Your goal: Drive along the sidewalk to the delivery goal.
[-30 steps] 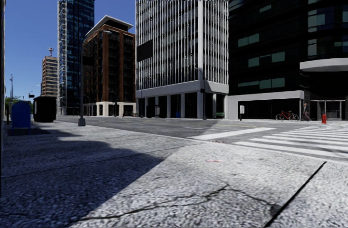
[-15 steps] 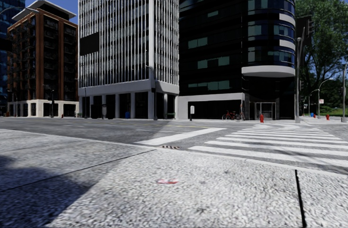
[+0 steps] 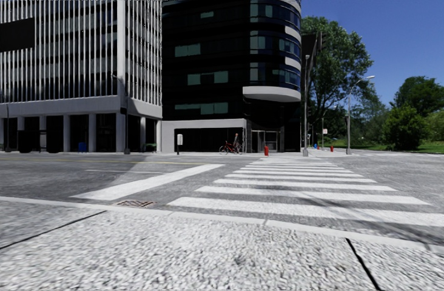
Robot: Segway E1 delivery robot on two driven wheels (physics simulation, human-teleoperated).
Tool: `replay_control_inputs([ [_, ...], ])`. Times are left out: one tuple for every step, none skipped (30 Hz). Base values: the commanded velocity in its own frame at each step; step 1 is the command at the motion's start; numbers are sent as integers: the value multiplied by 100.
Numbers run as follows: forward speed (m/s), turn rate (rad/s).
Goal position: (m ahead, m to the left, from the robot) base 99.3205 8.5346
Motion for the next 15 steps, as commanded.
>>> replay_control_inputs([
  [200, -65],
  [200, -65],
  [200, -65],
  [200, -65],
  [200, -65],
  [200, -65],
  [200, -63],
  [200, -63],
  [200, -58],
  [200, -10],
  [200, 0],
  [200, 0],
  [200, 0],
  [200, 0],
  [200, 0],
])
